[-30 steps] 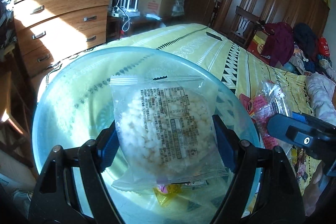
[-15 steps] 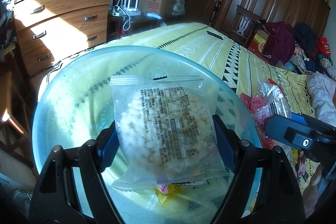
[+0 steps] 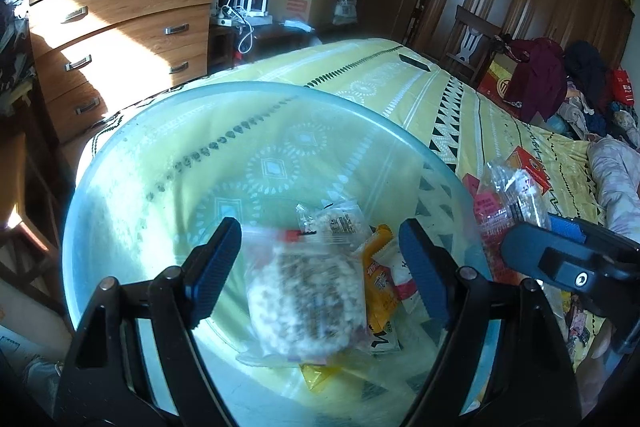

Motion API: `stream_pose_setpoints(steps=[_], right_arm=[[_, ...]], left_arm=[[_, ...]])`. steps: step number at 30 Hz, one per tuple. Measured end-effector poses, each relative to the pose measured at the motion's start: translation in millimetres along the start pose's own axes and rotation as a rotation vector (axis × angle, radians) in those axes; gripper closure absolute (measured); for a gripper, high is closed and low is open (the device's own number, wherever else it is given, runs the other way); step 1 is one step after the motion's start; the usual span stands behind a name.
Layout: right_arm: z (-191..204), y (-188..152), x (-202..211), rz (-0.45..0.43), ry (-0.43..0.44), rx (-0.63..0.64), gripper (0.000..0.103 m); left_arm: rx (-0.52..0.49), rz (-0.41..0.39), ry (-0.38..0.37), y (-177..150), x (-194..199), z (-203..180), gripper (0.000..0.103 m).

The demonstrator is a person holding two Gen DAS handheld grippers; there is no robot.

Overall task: Organize snacks
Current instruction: 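Open both tools to drop the snacks into the bowl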

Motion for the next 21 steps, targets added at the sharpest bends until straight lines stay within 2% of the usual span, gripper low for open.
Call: stream_pose_setpoints(steps=[3,4,5,7,17,19,21], right_arm=[[0,0,-1,0.0,-0.001,-0.003,0.036],[-1,0,-1,0.0,-0.004,-0.007,0.034],[-1,0,-1,0.0,-0.005,-0.011,0.027],[-4,-1,-1,0.002,0.003,-0.023,0.022],[1,-5,6,0.02,-0.021,-0.003,0.02],[1,-6,11,0.04,-0.015,-0.021,0.02],[3,-6,21,0.056,0.005,-0.033,0.02]], left_arm=[[0.0,0.009,0.008,0,-1,1,0.016],[0.0,0.017,0.013,-1,-2,1,0.012],[-0.002,0.023,0.014,0,-3,0,0.01],[-0.003,0.026,0.022,-1,-3,0,0.009],[0.034,0.048,0.08,1,1,-2,0.002],[0.055,0.094,0.125,2,5,-2,0.001],[0.072,0.092,0.139,3,16,-3,0.0]])
Point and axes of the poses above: each gripper's, at about its wrist camera, not at the fingertips, and x roughly against the way its jaws point, z to its left, y to its top, the point moved 3 cm from there along -x, roughly the way its jaws point, and after that the axes turned 14 degrees about z, right-handed, at the moved point
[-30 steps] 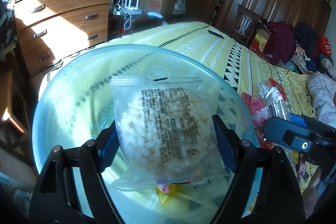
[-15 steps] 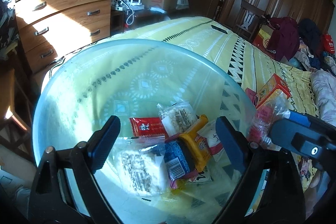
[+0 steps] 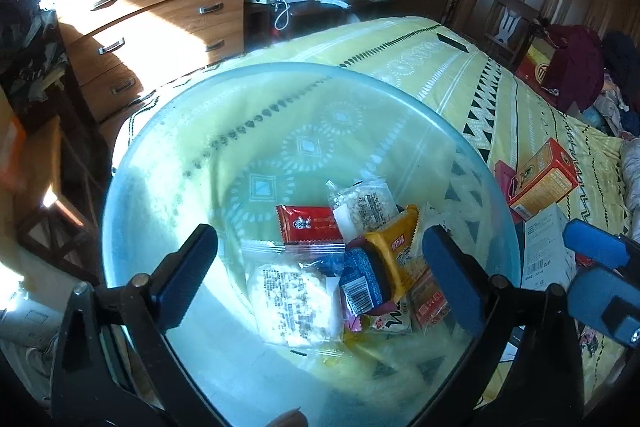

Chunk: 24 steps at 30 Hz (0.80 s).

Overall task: Organize snacks
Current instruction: 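Open both tools to drop the snacks into the bowl, then move both tools back toward the snack pile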

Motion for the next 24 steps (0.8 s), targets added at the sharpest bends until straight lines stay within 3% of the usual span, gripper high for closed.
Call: stream_pose_setpoints(steps=[4,8,13,18,21,24], right_arm=[[10,-2,26,-0.047,-0.014,0.024,0.011],[11,-8,39,-0.075,-0.024,0.025,0.011],[-3,-44,76,-0.197,-0.081,0.038,0.011],[-97,-122,91,-0.204,-0.161,-0.161,0.011],[-184,-178,82,-0.137,-0.234,-0.359,0.017],[-238,-211,60,-0.027,-0.287,-0.414,0.024]], left_arm=[[-0.015,-0.024,-0.027,3,16,-7,0.0],[-0.038,-0.035,-0.033,0,21,-19,0.0],[-0.075,-0.056,-0.08,-15,31,-42,0.0],[-0.194,-0.06,-0.168,-38,36,-93,0.0],[-0.245,-0.055,-0.216,-46,35,-120,0.0],[-0.296,-0.042,-0.254,-52,32,-146,0.0]])
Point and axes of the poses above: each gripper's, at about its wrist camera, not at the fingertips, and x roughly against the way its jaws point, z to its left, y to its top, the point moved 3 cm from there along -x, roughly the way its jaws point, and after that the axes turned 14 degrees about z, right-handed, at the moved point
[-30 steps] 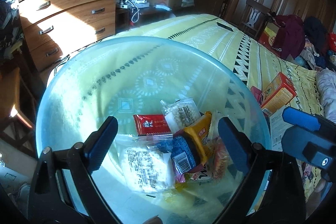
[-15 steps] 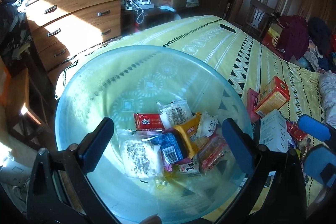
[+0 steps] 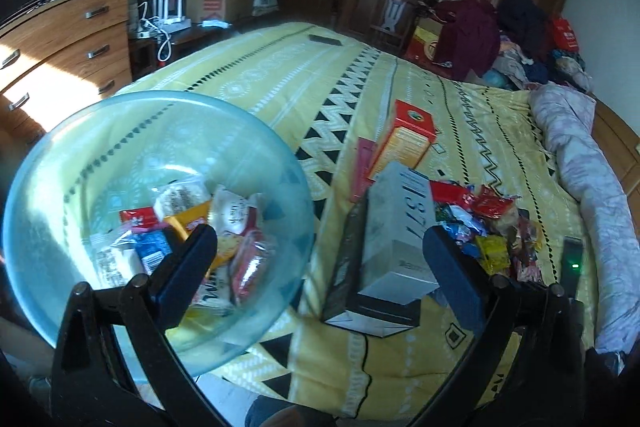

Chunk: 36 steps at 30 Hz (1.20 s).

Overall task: Organize snacks
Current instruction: 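Move both tools back toward the snack pile, then grasp the dark blue 'love' packet with the right tool while the left tool grasps the twisted-dough bag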

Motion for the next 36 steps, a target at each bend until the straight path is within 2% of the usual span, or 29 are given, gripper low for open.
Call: stream_pose_setpoints(steps=[3,12,14,15,16,19,20,22,24,27,29,31,34,36], right_arm=[[-23,5,-34,0.076,-0.043,0.058,0.026],[-24,71,-111,0.136,-0.057,0.155,0.027],[-28,76,-120,0.137,-0.062,0.155,0.033],[-31,75,-119,0.132,-0.055,0.147,0.036],[-34,72,-115,0.135,-0.037,0.134,0.047],[-44,43,-105,0.185,0.021,0.095,0.066],[-48,26,-100,0.201,0.034,0.082,0.071],[-60,-10,-82,0.217,0.073,0.028,0.073],[-72,-37,-62,0.213,0.091,-0.026,0.073],[-94,-76,-27,0.177,0.037,-0.119,0.071],[-102,-94,-5,0.125,0.034,-0.165,0.052],[-107,-104,15,0.083,0.03,-0.189,0.049],[-97,-108,25,0.078,0.07,-0.146,0.049],[-74,-105,17,0.112,0.111,-0.063,0.045]], left_arm=[[-0.035,0.007,-0.015,1,-6,-16,0.0],[-0.076,0.039,-0.001,-2,-16,-27,0.0],[-0.082,0.047,0.0,-7,-19,-36,0.0],[-0.089,0.055,-0.006,-8,-21,-38,0.0],[-0.097,0.06,-0.014,-9,-23,-41,0.0],[-0.118,0.074,-0.035,-15,-26,-53,0.0],[-0.122,0.079,-0.044,-17,-27,-56,0.0],[-0.143,0.099,-0.067,-23,-30,-65,0.0],[-0.162,0.115,-0.082,-29,-33,-74,0.0],[-0.191,0.137,-0.102,-38,-38,-89,0.0],[-0.208,0.155,-0.118,-43,-41,-97,0.0],[-0.228,0.191,-0.137,-52,-47,-106,0.0],[-0.235,0.231,-0.14,-62,-54,-112,0.0],[-0.239,0.24,-0.149,-67,-52,-116,0.0]])
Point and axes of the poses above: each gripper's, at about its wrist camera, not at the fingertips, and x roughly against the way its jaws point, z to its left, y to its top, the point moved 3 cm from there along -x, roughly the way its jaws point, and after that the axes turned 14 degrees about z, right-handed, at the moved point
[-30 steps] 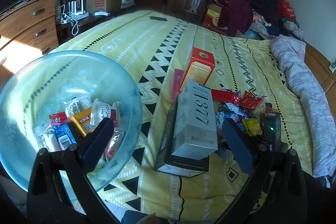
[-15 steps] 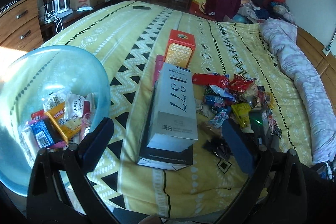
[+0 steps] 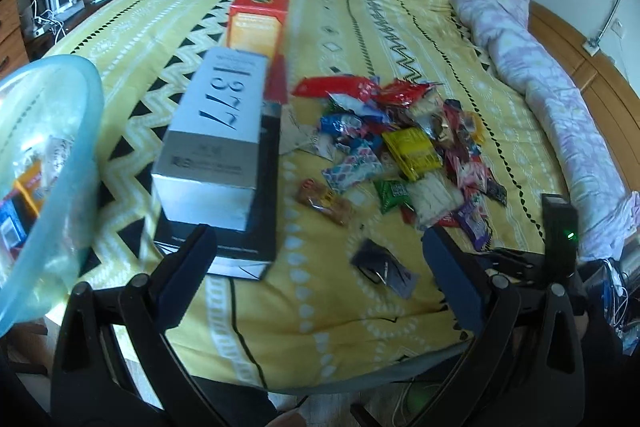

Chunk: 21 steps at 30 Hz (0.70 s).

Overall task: Organize snacks
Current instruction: 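Grasp the dark blue 'love' packet with the right tool while the left tool grasps the twisted-dough bag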

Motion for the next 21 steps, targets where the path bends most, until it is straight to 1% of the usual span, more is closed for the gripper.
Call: stream_pose_setpoints(steps=[2,4,7,9,10,11,13,15,17,18,19,21], right_arm=[[16,3,-15,0.038,0.012,0.069,0.044],[25,11,-35,0.07,0.016,0.108,0.044],[30,25,-58,0.091,0.022,0.116,0.044],[25,30,-68,0.083,0.021,0.108,0.044],[23,31,-69,0.076,0.022,0.105,0.049],[23,30,-68,0.069,0.004,0.103,0.057],[21,25,-61,0.047,0.003,0.093,0.058],[14,12,-48,0.013,-0.009,0.067,0.058],[-2,0,-31,-0.02,-0.008,0.013,0.058],[-13,-9,-20,-0.037,-0.012,-0.021,0.058],[-23,-17,-10,-0.05,-0.013,-0.055,0.058],[-39,-31,4,-0.069,-0.01,-0.107,0.057]], left_arm=[[-0.007,0.001,-0.001,-1,2,-5,0.0],[-0.007,0.003,-0.008,0,4,-7,0.0],[-0.005,0.011,-0.008,0,3,-10,0.0],[-0.004,0.027,-0.013,0,-5,-14,0.001],[-0.003,0.041,-0.022,0,-10,-16,0.001],[-0.002,0.053,-0.03,1,-15,-17,0.001],[-0.002,0.086,-0.06,1,-29,-24,0.001],[-0.012,0.113,-0.078,1,-44,-33,0.002],[-0.027,0.145,-0.089,3,-65,-45,0.003],[-0.029,0.158,-0.096,4,-75,-50,0.006],[-0.021,0.175,-0.095,5,-84,-51,0.008],[0.011,0.203,-0.106,9,-108,-52,0.008]])
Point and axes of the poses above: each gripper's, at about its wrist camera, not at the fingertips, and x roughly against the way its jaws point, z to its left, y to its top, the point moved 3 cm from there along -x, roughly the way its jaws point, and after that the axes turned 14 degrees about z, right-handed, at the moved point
